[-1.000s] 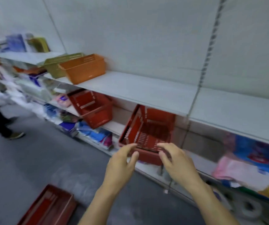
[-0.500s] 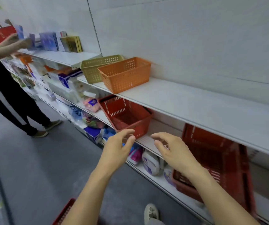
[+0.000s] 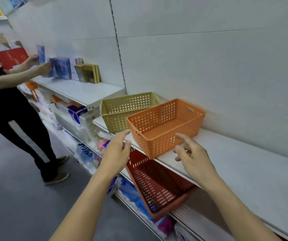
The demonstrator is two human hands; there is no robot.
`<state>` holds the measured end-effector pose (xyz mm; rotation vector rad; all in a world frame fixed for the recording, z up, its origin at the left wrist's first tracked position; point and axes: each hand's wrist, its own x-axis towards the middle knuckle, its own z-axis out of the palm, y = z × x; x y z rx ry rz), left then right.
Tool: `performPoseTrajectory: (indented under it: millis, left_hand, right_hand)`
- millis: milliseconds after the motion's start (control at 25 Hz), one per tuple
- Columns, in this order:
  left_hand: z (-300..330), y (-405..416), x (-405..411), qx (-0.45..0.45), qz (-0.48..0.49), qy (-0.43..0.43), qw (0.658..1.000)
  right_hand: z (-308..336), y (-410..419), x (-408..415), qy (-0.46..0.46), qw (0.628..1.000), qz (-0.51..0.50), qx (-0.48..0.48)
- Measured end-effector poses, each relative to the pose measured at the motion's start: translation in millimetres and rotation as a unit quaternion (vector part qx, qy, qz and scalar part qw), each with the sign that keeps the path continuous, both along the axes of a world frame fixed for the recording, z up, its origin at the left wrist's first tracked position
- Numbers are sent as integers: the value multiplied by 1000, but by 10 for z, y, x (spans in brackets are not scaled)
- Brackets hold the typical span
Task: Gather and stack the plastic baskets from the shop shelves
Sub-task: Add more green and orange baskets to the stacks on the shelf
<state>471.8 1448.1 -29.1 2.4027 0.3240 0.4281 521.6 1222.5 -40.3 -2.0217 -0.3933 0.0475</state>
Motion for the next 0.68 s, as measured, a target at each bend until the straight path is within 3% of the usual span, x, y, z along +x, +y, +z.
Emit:
performPoseTrajectory:
  millis: [200,320,480,600,680]
  left_hand:
    - [54,948,1077,173,-15,62,983]
    - [32,1202,1440,303,-58,96,946]
    - [204,1145,1665,236,-188,111,947]
    - [186,1588,2030,264,-149,84,949]
    - [102,1957,2253,241,-105,220,939]
  right_hand:
    - [117,582,434,60,986,-3,-153]
    - [136,785,551,67,956,-115,-263]
    - [193,792,682,94,912,-267,-297]
    - [171,717,787,134,889,-321,-297]
    - [78,680,848,160,883,-345,-274]
